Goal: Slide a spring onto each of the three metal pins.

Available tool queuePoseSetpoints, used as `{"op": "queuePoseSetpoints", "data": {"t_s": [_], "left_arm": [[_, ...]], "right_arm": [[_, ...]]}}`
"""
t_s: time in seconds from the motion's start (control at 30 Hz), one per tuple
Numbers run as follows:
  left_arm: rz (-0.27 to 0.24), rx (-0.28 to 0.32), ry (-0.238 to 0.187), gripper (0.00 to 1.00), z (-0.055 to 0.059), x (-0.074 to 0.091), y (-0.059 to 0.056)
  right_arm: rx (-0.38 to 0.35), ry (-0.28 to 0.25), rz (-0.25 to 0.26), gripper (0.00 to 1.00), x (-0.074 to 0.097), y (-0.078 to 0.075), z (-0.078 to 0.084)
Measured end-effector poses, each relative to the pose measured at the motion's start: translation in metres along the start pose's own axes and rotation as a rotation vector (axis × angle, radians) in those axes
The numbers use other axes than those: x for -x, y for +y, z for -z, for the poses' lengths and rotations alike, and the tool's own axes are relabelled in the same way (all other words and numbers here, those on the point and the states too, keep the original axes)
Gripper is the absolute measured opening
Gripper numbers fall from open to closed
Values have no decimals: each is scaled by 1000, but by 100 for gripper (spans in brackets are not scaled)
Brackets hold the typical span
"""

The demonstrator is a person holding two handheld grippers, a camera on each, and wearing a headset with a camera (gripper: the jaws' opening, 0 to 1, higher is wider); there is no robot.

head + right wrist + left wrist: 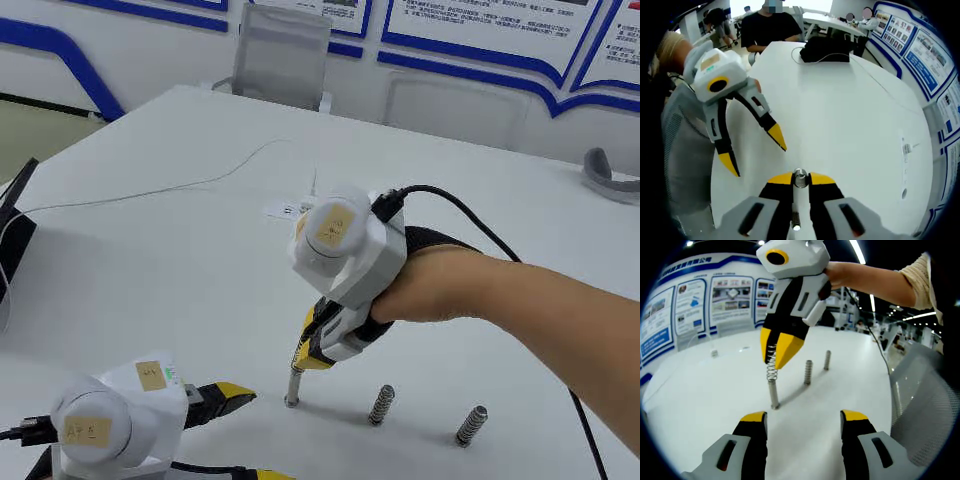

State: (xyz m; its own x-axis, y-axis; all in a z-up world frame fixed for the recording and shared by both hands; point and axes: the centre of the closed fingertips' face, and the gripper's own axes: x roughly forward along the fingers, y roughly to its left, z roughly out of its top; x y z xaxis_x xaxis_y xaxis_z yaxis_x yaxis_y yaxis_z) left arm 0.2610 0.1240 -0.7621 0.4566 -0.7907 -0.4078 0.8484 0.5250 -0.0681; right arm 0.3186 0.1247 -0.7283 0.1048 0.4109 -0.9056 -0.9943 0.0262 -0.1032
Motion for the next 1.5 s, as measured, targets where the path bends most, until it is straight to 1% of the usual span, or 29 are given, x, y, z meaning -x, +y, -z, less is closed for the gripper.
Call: {"op": "queuePoseSetpoints", "data": {"t_s": [0.4, 0.87, 1.5], "left_arm": [[-3, 7, -1, 59, 2, 1, 2], [-4, 14, -1, 59, 3, 0, 4], [-2, 18, 1, 59, 4, -1, 4]], "right_arm": [[-10, 14, -16, 13, -7, -1, 3], [-14, 39, -43, 13, -17, 0, 6], [-20, 72, -68, 13, -30, 4, 12]]}}
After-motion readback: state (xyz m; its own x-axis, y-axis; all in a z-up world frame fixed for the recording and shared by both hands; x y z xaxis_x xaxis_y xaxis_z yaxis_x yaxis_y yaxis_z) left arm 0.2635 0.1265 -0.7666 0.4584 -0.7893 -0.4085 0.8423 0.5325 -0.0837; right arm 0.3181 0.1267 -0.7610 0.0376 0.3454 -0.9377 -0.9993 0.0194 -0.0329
